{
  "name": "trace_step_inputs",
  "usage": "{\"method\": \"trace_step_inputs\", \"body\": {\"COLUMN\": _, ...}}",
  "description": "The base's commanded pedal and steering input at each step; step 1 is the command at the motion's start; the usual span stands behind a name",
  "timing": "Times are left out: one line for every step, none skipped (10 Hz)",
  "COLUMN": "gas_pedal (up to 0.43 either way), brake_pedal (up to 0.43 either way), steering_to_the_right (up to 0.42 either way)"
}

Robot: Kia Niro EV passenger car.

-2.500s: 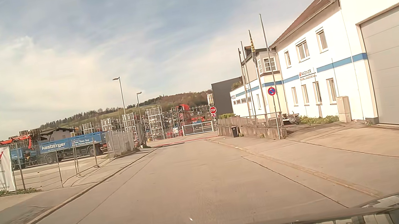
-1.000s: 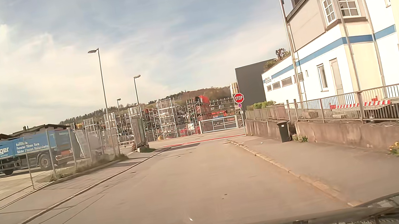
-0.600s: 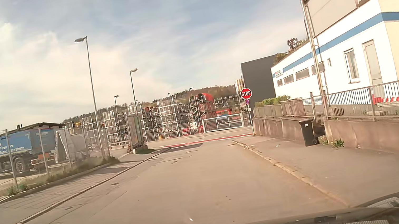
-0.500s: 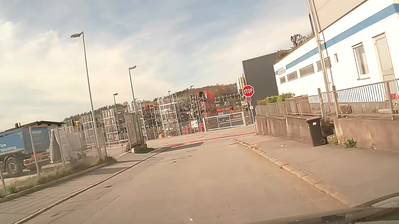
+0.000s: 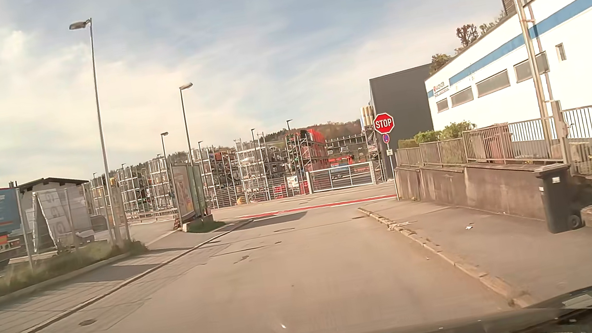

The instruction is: Follow the waypoints while adhering to traffic rules and regulations

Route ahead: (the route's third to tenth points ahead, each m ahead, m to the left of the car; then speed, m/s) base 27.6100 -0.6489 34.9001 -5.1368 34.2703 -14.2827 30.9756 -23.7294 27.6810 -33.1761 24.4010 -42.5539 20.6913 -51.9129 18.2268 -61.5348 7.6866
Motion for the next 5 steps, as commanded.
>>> {"method": "trace_step_inputs", "body": {"gas_pedal": 0.000, "brake_pedal": 0.171, "steering_to_the_right": -0.020}}
{"method": "trace_step_inputs", "body": {"gas_pedal": 0.000, "brake_pedal": 0.152, "steering_to_the_right": -0.018}}
{"method": "trace_step_inputs", "body": {"gas_pedal": 0.000, "brake_pedal": 0.152, "steering_to_the_right": -0.016}}
{"method": "trace_step_inputs", "body": {"gas_pedal": 0.000, "brake_pedal": 0.152, "steering_to_the_right": -0.017}}
{"method": "trace_step_inputs", "body": {"gas_pedal": 0.000, "brake_pedal": 0.159, "steering_to_the_right": -0.011}}
